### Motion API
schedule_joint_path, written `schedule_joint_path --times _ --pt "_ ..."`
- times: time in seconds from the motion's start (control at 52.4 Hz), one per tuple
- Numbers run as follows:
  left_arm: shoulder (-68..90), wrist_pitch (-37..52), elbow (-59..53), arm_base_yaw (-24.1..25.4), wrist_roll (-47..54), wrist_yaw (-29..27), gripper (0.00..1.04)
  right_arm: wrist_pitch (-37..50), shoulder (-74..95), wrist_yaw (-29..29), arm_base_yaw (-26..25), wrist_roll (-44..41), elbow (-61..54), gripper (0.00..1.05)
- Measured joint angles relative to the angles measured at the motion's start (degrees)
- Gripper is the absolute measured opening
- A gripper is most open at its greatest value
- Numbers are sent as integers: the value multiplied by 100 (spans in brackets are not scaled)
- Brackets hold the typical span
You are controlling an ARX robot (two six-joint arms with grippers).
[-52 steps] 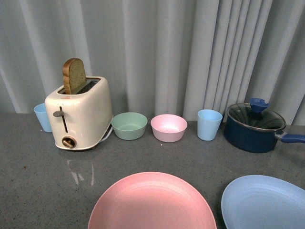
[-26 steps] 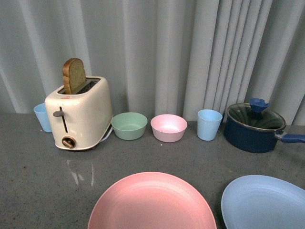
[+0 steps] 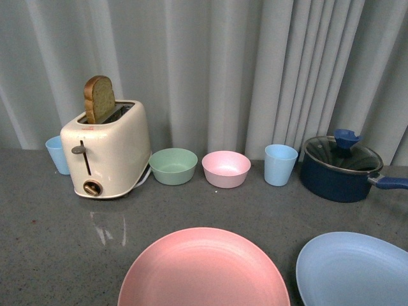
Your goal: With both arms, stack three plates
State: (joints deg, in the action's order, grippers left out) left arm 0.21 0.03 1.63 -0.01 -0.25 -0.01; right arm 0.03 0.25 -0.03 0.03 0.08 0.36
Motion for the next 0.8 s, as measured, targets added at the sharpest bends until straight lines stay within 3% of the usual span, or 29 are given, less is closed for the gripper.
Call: schedule_joint_path --times 0.343,0.744,0.801 --pt "0 0 0 0 2 0 99 0 0 0 0 0 0 97" --pt "0 0 0 0 4 0 98 0 0 0 0 0 0 97" --pt "0 0 0 0 4 -2 98 -966 501 -120 -173 634 409 97"
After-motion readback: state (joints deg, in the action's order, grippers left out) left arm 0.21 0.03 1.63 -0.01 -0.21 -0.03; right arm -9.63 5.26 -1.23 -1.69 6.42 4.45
